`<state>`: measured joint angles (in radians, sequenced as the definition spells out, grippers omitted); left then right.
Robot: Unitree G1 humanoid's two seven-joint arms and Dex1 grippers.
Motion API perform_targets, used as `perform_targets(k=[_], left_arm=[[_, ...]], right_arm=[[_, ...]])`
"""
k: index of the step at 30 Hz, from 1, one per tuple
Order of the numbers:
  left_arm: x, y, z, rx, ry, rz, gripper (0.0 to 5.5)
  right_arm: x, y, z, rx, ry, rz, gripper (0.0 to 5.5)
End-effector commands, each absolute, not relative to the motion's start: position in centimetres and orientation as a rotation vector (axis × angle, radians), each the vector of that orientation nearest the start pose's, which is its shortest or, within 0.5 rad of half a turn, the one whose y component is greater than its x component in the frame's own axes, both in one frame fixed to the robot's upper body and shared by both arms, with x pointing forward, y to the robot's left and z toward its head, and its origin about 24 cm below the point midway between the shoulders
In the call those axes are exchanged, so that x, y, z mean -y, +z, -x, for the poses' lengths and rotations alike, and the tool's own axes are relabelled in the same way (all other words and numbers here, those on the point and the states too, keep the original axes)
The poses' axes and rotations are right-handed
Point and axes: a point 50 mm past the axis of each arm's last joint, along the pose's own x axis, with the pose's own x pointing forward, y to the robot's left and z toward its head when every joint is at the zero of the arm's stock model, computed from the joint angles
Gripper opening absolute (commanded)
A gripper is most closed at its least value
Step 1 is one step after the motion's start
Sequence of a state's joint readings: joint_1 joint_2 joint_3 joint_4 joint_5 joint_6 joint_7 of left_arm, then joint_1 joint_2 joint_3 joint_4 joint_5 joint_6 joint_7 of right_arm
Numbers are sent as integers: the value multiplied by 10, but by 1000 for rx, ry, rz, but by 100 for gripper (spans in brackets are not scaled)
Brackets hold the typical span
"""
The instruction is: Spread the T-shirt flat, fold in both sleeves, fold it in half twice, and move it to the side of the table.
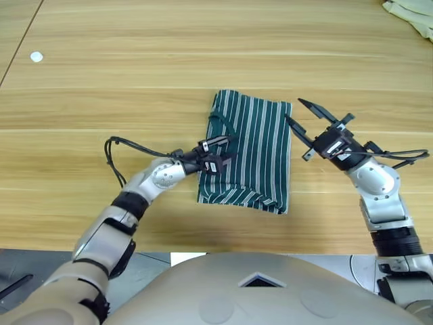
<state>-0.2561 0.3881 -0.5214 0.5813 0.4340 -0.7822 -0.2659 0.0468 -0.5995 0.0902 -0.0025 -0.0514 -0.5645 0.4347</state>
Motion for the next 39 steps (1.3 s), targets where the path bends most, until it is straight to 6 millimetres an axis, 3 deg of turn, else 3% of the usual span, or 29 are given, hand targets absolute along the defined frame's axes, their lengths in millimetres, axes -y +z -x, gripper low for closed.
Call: perform_targets(k=[1, 4, 7, 9, 11, 15, 20, 22, 25, 34, 39], left_arm=[[-98, 5, -225, 270, -999, -755, 247], [-104, 37, -241, 358, -825, -732, 247], [-127, 86, -261, 515, -603, -682, 247], [-145, 117, -252, 625, -566, -642, 247], [-170, 131, -234, 628, -579, -675, 247], [-218, 98, -190, 310, -715, -805, 272], [-242, 69, -126, -13, -890, -896, 359], [-244, 57, -107, -113, -1033, -951, 362], [-230, 35, -114, -115, -1202, -988, 362], [-180, -13, -158, 16, -1461, -971, 362], [-176, -18, -139, 26, -1594, -926, 362]], right_arm=[[201, 81, -227, 316, 666, 746, 176], [205, 83, -225, 339, 641, 761, 176], [209, 88, -218, 371, 644, 795, 176], [223, 87, -214, 359, 614, 926, 176], [240, 79, -200, 315, 623, 1049, 176], [258, 57, -155, 144, 712, 1107, 195], [263, 46, -112, -69, 899, 1121, 280], [262, 40, -92, -180, 996, 1143, 302], [254, 29, -81, -247, 1094, 1176, 302], [229, 24, -92, -141, 1193, 1166, 302], [229, 26, -96, -122, 1207, 1169, 302]])
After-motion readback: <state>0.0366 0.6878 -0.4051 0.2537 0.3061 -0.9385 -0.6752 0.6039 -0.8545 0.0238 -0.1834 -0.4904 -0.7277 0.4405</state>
